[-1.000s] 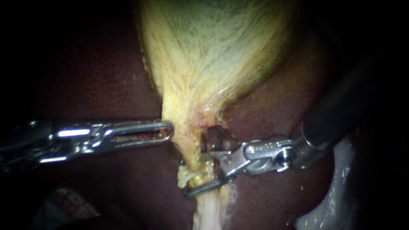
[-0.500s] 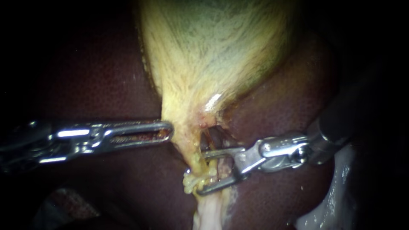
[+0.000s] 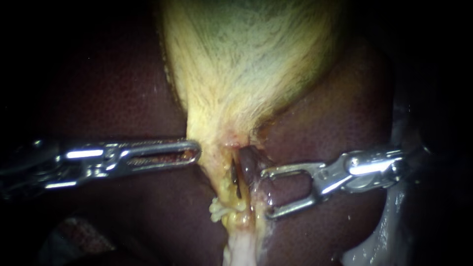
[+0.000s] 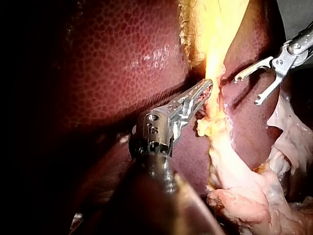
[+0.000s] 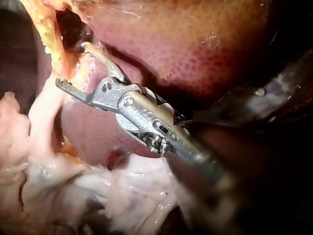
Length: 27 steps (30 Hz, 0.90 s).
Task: Going back second clip left tube
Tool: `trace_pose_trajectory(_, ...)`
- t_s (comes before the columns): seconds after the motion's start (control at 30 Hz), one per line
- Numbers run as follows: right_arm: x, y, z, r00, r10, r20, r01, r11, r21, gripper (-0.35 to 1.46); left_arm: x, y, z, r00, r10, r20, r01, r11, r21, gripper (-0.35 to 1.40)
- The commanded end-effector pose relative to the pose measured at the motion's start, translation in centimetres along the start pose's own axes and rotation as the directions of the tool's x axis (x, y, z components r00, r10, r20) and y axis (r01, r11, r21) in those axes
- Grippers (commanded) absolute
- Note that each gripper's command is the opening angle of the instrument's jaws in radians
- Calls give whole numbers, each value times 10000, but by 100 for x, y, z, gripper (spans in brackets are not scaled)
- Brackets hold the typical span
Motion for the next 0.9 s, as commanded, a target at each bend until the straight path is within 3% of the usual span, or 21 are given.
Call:
trace_pose_trajectory(0.03,4,0,-6,9999,-125,5,125,9999,-63,60,0,1,1,10000,-3,-6,3,10000,3,-35)
trace_pose_trajectory(0.27,20,-3,-31,9986,-534,16,534,9985,-87,60,0,4,2,10000,1,-11,-1,10000,10,-35)
trace_pose_trajectory(0.43,22,-6,-32,9971,-767,32,767,9970,-71,60,1,8,7,10000,9,2,-9,10000,-4,-35)
trace_pose_trajectory(0.67,21,-8,-35,9936,-1127,60,1127,9936,-51,60,18,12,38,9999,105,-9,-105,9999,62,-35)
trace_pose_trajectory(0.9,21,-9,-36,9929,-1188,68,1189,9929,-72,60,27,4,64,9998,161,-137,-158,9996,222,-35)
